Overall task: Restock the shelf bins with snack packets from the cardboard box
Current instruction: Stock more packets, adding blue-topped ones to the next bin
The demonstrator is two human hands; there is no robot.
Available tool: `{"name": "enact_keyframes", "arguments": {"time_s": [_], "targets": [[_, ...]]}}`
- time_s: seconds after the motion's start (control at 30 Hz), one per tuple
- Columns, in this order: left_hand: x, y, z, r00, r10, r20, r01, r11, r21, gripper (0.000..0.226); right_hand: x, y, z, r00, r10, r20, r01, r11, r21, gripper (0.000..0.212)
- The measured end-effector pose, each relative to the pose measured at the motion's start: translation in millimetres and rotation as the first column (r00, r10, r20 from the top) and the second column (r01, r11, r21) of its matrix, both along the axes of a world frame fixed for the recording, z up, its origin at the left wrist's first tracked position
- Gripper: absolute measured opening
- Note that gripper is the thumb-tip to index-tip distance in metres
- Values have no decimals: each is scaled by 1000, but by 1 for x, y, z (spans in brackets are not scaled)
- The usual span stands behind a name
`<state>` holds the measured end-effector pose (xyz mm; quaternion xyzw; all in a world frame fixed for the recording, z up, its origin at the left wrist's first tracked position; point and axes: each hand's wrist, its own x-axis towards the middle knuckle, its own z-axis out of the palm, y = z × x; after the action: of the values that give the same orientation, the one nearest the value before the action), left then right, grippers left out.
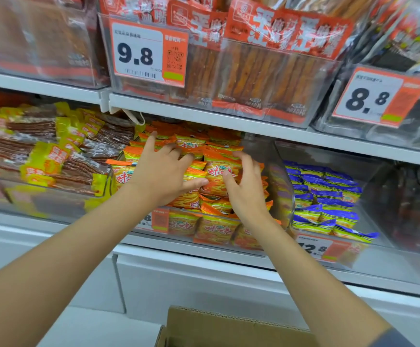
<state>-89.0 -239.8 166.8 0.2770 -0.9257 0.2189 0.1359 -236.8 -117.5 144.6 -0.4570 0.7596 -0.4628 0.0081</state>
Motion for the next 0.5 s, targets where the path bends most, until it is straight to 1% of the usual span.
{"name": "enact_keyframes", "arguments": {"time_s": [0.07, 0.1, 0.2, 0.27, 0.37, 0.43, 0.5], "targets": [[0, -2, -1, 1000, -13, -9, 13, 1000, 9, 106, 1, 2, -2, 998, -20, -62, 18, 999, -28, 33], [0, -2, -1, 1000, -11, -3, 11, 1000, 18, 106, 1, 1, -3, 997, -16, -69, 14, 1000, -19, 32], [1, -1, 1, 1000, -1, 10, 1, 999, 35, 105, -1, 2, -1, 1000, -1, -7, 1, 1000, -8, 36], [3, 2, 2, 1000, -10, -6, 11, 999, 35, 99, -2, 6, 1, 999, 10, 37, -9, 1000, -21, 45], [4, 11, 4, 991, -72, -109, 73, 997, 3, 81, -1, 16, 4, 997, 18, 75, -14, 999, -44, 56], [5, 23, 5, 975, -101, -196, 96, 995, -36, 70, -1, 26, 4, 997, 16, 69, -12, 998, -57, 56], [7, 40, 6, 957, -107, -271, 102, 994, -31, 56, 1, 39, 3, 1000, 3, 19, -2, 998, -66, 48]]}}
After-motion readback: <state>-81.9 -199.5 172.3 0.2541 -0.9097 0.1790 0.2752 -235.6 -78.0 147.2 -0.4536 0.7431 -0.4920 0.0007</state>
